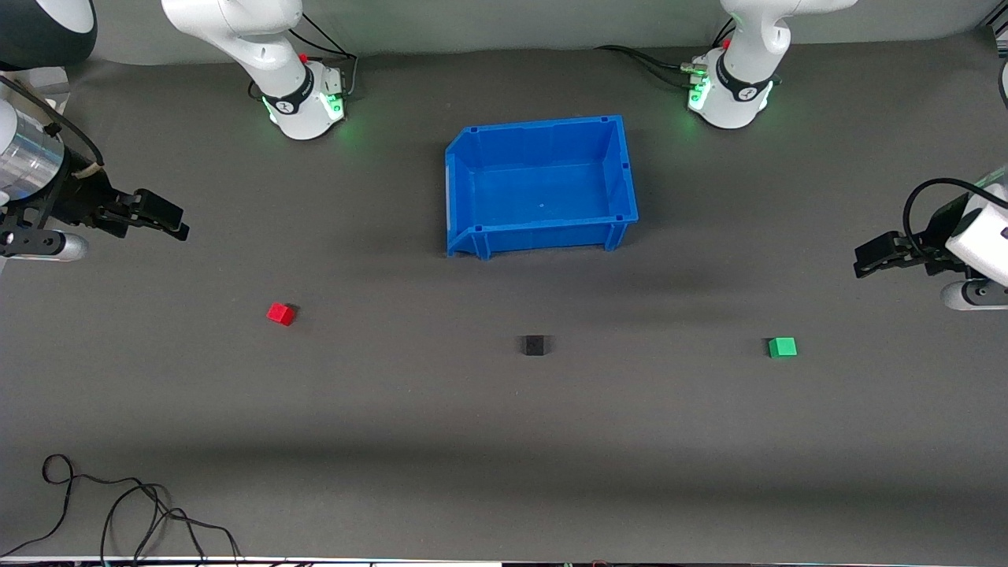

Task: Attach green and red cubes to black cube
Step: 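Reach the right gripper to the red cube while the left gripper reaches the green cube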

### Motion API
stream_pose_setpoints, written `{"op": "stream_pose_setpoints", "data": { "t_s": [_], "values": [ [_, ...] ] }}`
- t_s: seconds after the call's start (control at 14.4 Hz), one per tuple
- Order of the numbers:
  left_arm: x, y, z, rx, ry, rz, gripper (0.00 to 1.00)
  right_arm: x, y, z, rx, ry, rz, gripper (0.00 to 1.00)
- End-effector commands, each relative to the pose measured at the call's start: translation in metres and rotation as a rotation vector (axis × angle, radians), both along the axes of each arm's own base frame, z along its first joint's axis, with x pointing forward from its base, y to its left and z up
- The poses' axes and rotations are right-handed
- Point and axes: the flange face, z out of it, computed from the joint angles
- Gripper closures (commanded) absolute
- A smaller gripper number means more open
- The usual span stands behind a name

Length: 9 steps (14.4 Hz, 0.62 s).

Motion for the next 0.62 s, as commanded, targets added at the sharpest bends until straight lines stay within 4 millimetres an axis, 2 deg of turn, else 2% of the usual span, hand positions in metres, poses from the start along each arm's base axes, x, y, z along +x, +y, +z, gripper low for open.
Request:
{"op": "stream_pose_setpoints", "data": {
  "t_s": [0.0,0.21,0.42,0.55],
  "values": [
    [0.001,0.000,0.001,0.005,0.013,0.010,0.00,0.000,0.002,0.003,-0.017,-0.007,0.013,0.01],
    [0.001,0.000,0.003,0.004,0.007,0.010,0.00,0.004,0.004,0.004,-0.019,-0.012,0.027,0.01],
    [0.000,0.002,0.000,0.006,0.016,0.016,0.00,0.003,-0.002,0.004,-0.019,-0.010,0.017,0.00],
    [-0.008,0.018,-0.012,0.006,0.036,0.082,0.00,0.004,-0.004,0.001,-0.023,-0.006,0.014,0.01]
  ]
}}
